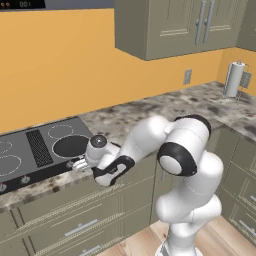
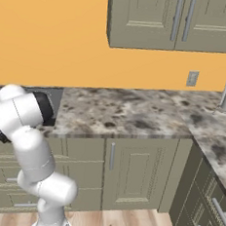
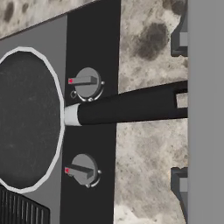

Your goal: Move the pot and pan from the stove into the sink.

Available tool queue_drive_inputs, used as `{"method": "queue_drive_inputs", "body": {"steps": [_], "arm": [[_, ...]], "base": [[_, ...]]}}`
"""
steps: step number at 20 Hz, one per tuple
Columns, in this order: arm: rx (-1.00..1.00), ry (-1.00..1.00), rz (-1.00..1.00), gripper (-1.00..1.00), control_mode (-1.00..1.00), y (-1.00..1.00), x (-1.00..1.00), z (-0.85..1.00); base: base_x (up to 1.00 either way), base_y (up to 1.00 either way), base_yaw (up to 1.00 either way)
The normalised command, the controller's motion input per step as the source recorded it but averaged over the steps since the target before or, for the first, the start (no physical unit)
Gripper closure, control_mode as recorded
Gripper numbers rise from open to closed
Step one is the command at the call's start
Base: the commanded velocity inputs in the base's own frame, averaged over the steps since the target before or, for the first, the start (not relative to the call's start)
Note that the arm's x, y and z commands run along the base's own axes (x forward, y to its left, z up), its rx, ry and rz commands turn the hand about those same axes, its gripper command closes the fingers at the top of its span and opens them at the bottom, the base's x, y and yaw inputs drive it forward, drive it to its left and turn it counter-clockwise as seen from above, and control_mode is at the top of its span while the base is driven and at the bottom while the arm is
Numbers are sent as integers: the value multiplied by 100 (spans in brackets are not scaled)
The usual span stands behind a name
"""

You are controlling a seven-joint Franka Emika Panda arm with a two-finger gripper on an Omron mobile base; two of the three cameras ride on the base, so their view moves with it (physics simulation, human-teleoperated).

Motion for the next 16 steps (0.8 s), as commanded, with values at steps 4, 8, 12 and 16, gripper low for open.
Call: {"method": "queue_drive_inputs", "body": {"steps": [4,8,12,16], "arm": [[-1,0,0,-100,-100,0,17,-22],[0,0,0,-100,-100,0,26,-24],[0,0,0,100,-100,0,2,-6],[0,0,0,100,-100,0,0,0]], "base": [[0,0,0],[0,0,0],[0,0,0],[0,0,0]]}}
